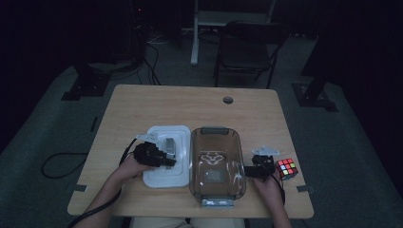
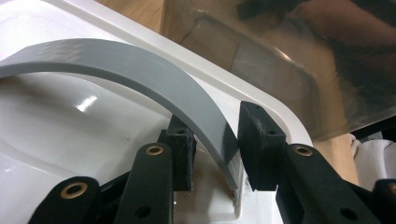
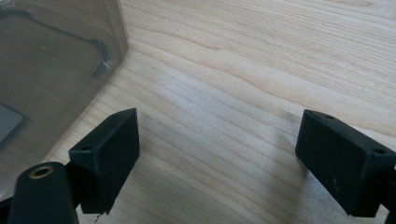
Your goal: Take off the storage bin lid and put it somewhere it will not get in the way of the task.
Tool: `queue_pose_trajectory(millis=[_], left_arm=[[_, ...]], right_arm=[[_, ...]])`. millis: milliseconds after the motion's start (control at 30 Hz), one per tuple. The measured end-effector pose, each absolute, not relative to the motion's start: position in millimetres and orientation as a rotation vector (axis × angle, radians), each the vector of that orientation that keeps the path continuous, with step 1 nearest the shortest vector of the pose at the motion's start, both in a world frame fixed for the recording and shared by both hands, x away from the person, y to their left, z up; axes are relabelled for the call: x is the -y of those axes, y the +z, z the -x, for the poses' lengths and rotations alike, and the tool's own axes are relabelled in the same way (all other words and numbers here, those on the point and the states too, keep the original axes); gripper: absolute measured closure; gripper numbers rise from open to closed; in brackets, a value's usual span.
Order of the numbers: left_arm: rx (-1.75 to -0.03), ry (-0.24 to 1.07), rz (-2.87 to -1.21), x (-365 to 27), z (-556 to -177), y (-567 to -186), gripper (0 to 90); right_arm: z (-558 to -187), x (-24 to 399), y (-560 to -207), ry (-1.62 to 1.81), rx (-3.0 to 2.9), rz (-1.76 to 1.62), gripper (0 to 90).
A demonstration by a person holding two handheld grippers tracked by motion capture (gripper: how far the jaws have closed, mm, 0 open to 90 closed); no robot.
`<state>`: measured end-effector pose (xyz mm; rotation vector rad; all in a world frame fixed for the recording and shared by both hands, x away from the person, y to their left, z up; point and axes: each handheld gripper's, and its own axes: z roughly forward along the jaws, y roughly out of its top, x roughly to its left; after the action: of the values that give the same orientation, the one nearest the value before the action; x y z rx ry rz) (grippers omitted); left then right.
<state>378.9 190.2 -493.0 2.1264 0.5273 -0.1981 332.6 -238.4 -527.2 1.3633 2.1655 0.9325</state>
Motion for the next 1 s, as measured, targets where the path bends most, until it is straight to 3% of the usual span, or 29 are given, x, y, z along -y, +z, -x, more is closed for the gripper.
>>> queue_pose_trajectory(millis=[567,667,700,767,1000], left_arm=[[-0.591,-0.231,-2.140,-186.9,-388.0,-518.0,67.3],[-0.599,-0.219,-2.141,-187.2,-386.7,-515.6,60.8],[-0.603,-0.213,-2.143,-187.9,-385.9,-513.2,53.5],[-0.607,-0.205,-2.144,-188.2,-384.9,-511.5,48.2],[-0.641,-0.135,-2.146,-194.2,-380.9,-501.3,43.6]], right_arm=[[-332.6,238.4,-527.2,0.932,-2.166,-1.363,13.4],[-332.6,238.4,-527.2,0.932,-2.166,-1.363,13.4],[-332.6,238.4,-527.2,0.932,-2.165,-1.364,13.4],[-332.6,238.4,-527.2,0.932,-2.166,-1.363,13.4],[-332.6,238.4,-527.2,0.932,-2.166,-1.364,13.4]])
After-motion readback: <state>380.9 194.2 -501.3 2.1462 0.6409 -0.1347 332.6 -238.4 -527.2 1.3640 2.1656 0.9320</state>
